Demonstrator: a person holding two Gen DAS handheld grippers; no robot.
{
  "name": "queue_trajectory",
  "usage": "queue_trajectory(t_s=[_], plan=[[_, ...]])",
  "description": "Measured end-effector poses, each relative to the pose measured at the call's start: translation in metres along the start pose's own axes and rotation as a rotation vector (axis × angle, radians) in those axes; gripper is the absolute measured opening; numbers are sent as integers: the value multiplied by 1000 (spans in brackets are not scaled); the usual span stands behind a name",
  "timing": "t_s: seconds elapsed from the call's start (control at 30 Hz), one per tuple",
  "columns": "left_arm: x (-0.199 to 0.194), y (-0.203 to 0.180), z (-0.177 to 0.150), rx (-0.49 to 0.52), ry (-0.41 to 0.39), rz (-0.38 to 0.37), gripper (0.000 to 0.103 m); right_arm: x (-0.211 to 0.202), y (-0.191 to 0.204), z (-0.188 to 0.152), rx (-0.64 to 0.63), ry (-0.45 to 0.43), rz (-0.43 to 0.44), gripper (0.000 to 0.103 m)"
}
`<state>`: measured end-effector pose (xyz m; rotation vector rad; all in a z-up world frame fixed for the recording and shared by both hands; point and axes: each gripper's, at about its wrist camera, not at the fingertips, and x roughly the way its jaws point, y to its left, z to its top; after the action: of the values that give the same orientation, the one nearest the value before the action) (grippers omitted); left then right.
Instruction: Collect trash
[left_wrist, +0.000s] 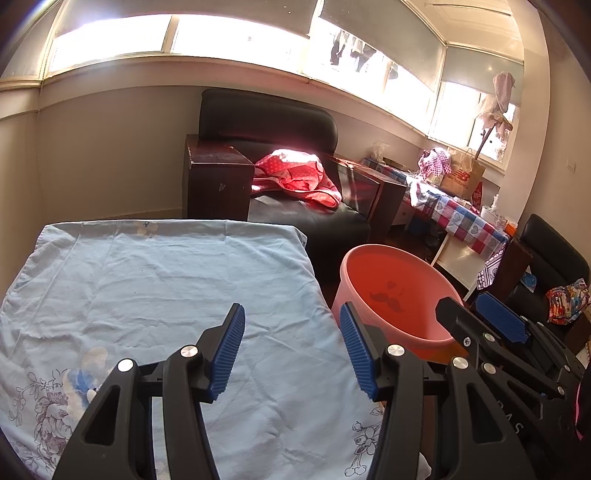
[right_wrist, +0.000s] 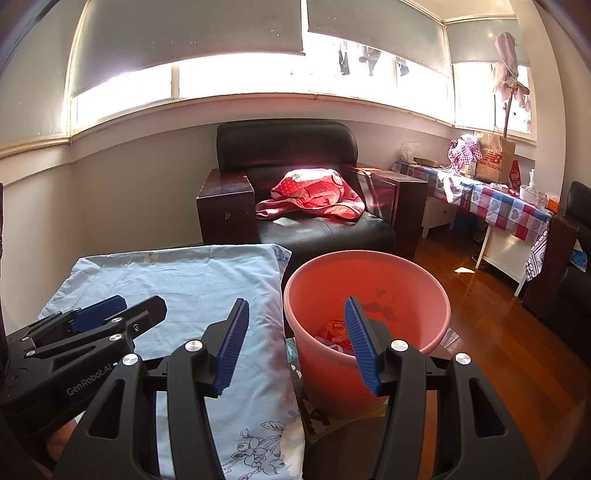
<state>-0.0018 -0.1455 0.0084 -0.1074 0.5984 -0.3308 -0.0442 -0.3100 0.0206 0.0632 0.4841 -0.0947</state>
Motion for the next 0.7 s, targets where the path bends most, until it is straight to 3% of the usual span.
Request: queue_trajectory(t_s=[0.7], plan=[[2, 0, -5, 2, 9, -6, 52, 5, 4, -4, 2, 12, 5, 54]])
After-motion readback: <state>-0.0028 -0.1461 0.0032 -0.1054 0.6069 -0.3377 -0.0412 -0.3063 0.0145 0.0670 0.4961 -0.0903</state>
